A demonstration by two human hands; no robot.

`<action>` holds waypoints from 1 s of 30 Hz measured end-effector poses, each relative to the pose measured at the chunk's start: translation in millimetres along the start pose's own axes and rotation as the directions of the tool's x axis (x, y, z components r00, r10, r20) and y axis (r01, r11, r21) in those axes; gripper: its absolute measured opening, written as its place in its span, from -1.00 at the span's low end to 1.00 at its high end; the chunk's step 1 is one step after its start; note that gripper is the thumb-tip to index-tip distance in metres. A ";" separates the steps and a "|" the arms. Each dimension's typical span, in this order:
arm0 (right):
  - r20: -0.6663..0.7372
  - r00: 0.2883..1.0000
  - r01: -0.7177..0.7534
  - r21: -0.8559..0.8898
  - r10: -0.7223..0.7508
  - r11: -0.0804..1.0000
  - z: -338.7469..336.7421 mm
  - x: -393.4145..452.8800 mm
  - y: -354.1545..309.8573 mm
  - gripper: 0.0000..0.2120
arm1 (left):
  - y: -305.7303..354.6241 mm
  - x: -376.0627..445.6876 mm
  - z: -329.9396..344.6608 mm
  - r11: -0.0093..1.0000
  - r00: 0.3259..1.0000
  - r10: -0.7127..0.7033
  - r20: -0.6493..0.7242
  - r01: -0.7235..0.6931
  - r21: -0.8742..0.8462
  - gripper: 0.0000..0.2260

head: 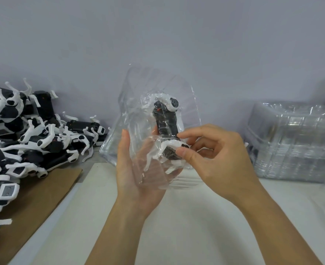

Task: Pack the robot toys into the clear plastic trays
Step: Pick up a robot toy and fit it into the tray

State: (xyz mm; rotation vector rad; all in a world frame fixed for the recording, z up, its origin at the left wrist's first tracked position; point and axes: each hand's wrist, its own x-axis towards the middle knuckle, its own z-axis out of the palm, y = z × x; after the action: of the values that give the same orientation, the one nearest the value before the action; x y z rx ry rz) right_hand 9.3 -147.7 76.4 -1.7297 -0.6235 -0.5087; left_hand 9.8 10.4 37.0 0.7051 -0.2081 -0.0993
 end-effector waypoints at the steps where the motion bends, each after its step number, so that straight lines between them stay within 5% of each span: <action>1: -0.003 1.000 0.001 -0.014 -0.001 1.000 -1.1 -0.3 0.2 -0.79 | 0.1 -0.4 1.4 1.000 1.000 -0.009 0.000 0.009 0.009 -0.40; 8: -0.181 0.983 0.003 -0.101 -0.022 0.995 -1.6 0.7 1.8 -0.92 | -3.9 0.5 9.0 0.995 0.999 -0.041 -0.028 0.043 0.086 -0.37; 15: -0.360 0.932 -0.022 -0.164 -0.039 0.986 -9.6 4.2 2.7 -0.76 | -4.9 -0.7 11.6 0.937 0.980 -0.123 -0.158 0.167 0.308 -0.23; 24: -0.369 0.929 -0.074 -0.119 0.025 0.990 -11.1 4.3 8.4 -0.88 | -4.9 -3.2 16.3 0.943 0.982 -0.106 -0.157 0.150 0.296 -0.37; 30: -0.345 0.937 -0.101 -0.115 0.056 0.988 -22.4 4.8 9.3 -0.88 | -1.7 -7.5 28.6 0.872 0.994 -0.021 -0.112 0.073 0.483 -0.71</action>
State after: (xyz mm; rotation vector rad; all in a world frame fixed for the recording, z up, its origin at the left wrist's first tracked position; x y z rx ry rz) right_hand 18.7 -170.6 77.9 -1.7274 -0.2757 -0.7872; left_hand -4.0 -7.8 55.9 1.2190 -0.1151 -0.0555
